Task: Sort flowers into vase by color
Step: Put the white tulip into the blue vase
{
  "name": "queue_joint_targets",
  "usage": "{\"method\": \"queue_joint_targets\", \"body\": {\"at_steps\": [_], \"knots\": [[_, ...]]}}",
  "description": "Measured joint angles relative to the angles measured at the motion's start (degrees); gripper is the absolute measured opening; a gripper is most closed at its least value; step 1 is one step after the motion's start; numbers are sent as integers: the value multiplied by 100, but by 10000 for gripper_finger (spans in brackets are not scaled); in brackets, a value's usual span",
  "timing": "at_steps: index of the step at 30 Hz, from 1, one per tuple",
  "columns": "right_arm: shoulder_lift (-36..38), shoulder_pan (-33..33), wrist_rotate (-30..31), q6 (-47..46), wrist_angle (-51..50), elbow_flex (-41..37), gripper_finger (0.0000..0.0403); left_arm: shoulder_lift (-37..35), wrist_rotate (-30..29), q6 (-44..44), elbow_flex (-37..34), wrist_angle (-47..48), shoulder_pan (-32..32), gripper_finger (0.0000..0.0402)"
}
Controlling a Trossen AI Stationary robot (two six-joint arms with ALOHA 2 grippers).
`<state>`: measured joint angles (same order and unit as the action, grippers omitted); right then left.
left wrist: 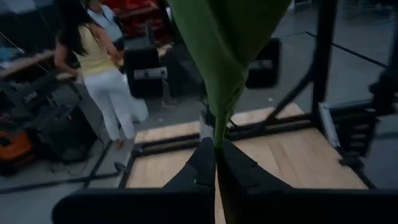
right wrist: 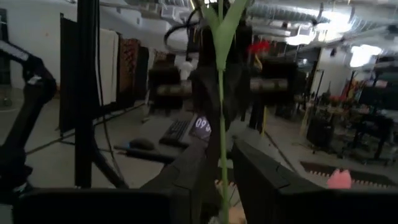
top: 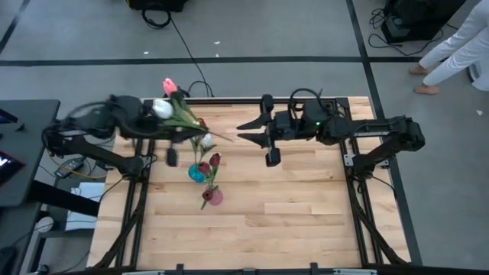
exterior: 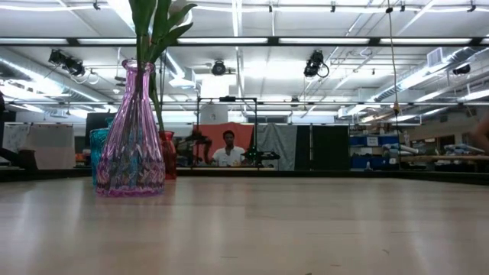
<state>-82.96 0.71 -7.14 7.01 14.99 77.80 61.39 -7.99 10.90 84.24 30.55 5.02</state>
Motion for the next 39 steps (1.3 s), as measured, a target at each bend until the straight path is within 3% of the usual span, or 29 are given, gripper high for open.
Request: {"method": "queue_joint_targets", "body": {"at_steps": [9, 17, 22, 31, 39], "knots": [[172, -107, 201, -191, -308, -338, 94, -401, 496, -578, 1157, 2297, 31, 7], [77, -93, 607, -191, -294, -518, 94, -488, 722, -943, 1364, 3510, 31, 7], [77, -92, 625, -191, -273, -518, 95, -509, 793, -1163, 724, 3524, 31, 7], [341, -214, 749, -398, -971, -522, 94, -851, 717, -1477, -1361, 2628, 74, 7], [801, -525, 1509, -275, -1481, -514, 94, -1440, -26, -1883, -2578, 1629, 164, 8]]}}
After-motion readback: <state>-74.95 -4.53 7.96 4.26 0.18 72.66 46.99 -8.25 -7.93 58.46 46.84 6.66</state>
